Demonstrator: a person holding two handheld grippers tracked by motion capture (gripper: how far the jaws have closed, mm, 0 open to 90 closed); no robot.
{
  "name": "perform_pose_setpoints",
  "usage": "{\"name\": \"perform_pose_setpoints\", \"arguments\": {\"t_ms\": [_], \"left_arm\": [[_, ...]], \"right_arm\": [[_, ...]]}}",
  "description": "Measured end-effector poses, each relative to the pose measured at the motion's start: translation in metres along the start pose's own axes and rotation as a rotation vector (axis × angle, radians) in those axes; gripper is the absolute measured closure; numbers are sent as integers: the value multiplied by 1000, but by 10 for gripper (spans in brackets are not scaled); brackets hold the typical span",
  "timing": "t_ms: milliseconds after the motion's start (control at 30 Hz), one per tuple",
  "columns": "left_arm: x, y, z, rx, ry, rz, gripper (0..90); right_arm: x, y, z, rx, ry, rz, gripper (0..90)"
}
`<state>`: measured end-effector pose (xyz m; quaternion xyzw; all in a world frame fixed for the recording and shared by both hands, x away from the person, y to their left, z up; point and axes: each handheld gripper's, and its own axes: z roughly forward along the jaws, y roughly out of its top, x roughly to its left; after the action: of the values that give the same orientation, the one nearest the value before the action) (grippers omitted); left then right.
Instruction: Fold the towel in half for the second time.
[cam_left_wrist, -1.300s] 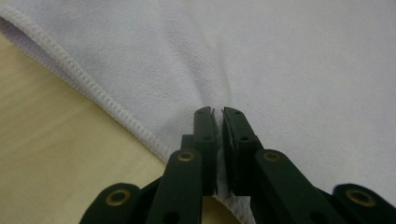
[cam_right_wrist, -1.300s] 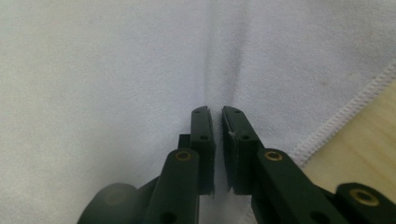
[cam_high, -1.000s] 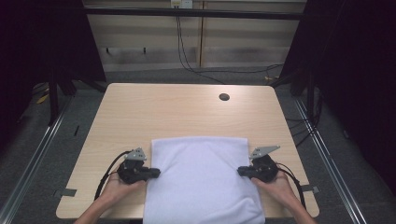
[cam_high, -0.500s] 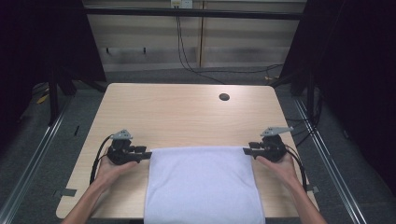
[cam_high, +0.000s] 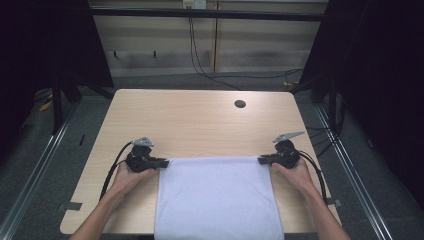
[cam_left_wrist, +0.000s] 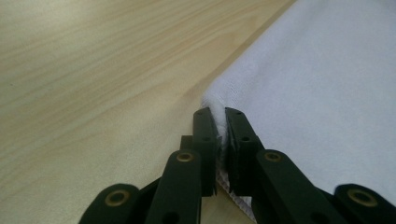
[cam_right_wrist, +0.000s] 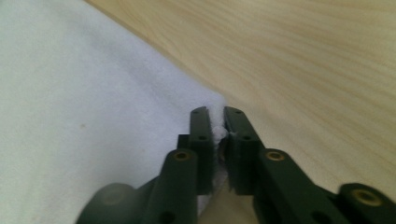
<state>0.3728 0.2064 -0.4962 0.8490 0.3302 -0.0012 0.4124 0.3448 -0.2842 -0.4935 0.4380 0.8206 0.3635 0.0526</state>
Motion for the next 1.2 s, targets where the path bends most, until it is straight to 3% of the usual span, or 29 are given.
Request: {"name": "perform_pose_setpoints", "arguments": {"t_ms": [133,333,433,633,700,800,933,1033,1200], "left_arm": [[4,13,-14,-81,17,-12,849],[18,53,-32,-192,31,-28,850],[21,73,-43,-190,41,-9,849],[22,102,-60,-312,97,10,849],[18,105,-63,-334,82,18,849],[3,94,-67,-352,43,54,848],[-22,59,-75,-341,-35,85,848],[-42,29,-77,-289,-64,103,847],[-76,-14,-76,-220,-118,126,843]], "right_arm": [[-2,12,-11,-74,-8,11,871],[-14,49,-25,-200,-42,30,873],[-20,71,-36,-251,-60,37,873],[-22,107,-50,-330,-78,15,874],[-21,110,-58,-367,-69,12,874],[-13,98,-69,-393,-35,-24,874],[5,55,-85,-381,11,-63,873],[22,17,-91,-345,45,-82,872],[50,-30,-92,-280,88,-69,862]]}}
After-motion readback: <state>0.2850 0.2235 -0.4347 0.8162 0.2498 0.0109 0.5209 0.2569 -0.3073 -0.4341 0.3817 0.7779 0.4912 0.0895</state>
